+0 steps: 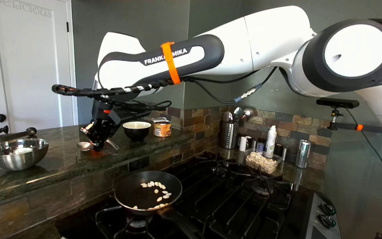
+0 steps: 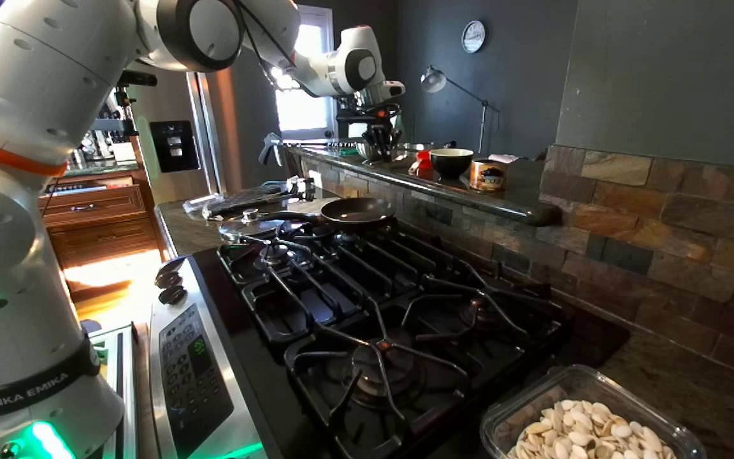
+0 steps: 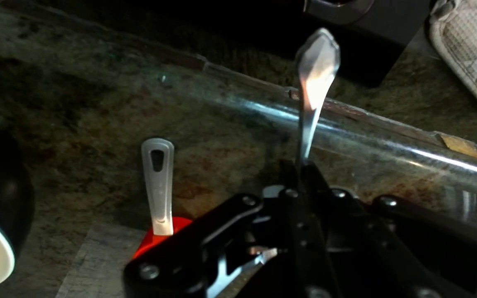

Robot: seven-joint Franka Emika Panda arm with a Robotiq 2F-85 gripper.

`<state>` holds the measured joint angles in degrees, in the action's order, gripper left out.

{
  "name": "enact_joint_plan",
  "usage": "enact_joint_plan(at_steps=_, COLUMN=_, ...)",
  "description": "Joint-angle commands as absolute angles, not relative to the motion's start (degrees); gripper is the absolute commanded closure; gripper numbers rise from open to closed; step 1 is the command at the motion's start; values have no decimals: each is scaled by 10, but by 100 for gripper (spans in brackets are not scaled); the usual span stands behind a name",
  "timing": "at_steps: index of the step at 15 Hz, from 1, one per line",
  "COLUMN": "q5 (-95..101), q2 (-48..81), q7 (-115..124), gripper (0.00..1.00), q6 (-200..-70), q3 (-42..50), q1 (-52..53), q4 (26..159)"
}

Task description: Use the silver spoon to put some contents from the pan in the black and white bowl then place the spoon back on the counter.

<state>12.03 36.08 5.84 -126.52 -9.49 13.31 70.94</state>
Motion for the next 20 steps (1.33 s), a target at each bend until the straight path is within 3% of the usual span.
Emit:
enact_joint_plan(at_steps=1, q5=115, q2=375, q7=30, gripper=98, q6=-1278, q3=-76, q1=149, q4=694)
enact_joint_plan(at_steps=19, q5=120, q2=449, q7=-45, gripper=98, q6=-1302, q3=-72, q1=149, q4=611)
enact_joint_plan(at_steps=20, q5=120, q2=452, q7=-47, gripper=78, q6=-1300, q3=-72, q1=149, q4=608)
